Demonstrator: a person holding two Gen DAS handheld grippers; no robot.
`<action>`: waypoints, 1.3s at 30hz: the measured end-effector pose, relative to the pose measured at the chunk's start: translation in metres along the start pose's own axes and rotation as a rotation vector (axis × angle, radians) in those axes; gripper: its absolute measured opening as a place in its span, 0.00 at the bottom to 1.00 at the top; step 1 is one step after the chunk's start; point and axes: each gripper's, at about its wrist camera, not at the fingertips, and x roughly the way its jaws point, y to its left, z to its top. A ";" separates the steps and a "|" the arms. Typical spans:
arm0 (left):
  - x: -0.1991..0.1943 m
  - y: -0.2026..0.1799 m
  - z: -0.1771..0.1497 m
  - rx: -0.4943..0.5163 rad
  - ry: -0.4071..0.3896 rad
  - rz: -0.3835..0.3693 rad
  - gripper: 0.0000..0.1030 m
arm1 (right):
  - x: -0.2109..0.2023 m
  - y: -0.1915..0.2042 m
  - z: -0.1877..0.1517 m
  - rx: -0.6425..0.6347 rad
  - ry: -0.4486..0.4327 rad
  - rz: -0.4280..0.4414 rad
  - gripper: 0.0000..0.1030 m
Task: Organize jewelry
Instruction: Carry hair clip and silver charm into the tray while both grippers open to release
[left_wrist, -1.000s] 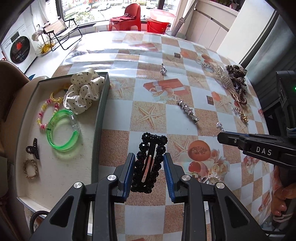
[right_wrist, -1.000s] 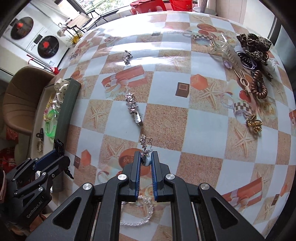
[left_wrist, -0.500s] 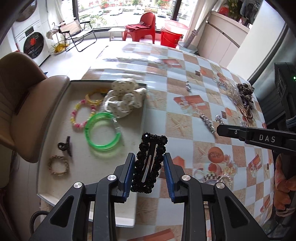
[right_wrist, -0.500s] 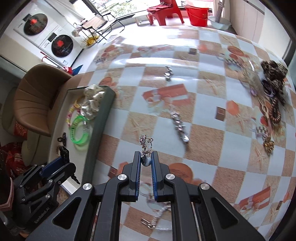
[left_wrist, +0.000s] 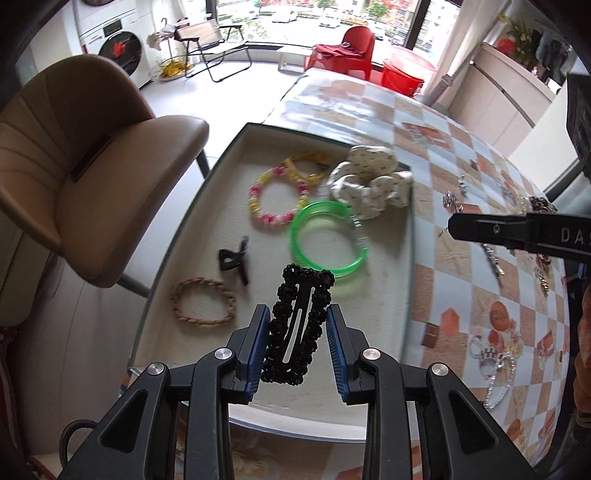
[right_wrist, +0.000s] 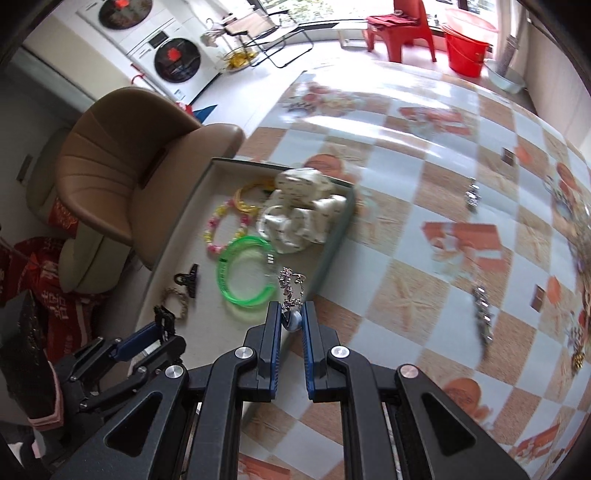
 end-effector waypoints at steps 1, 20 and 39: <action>0.003 0.004 -0.001 -0.007 0.004 0.006 0.34 | 0.006 0.007 0.003 -0.012 0.007 0.006 0.11; 0.047 0.029 -0.011 -0.059 0.083 0.057 0.34 | 0.100 0.048 0.023 -0.060 0.131 -0.009 0.11; 0.060 0.024 -0.010 -0.040 0.118 0.094 0.34 | 0.124 0.047 0.023 -0.027 0.168 -0.018 0.12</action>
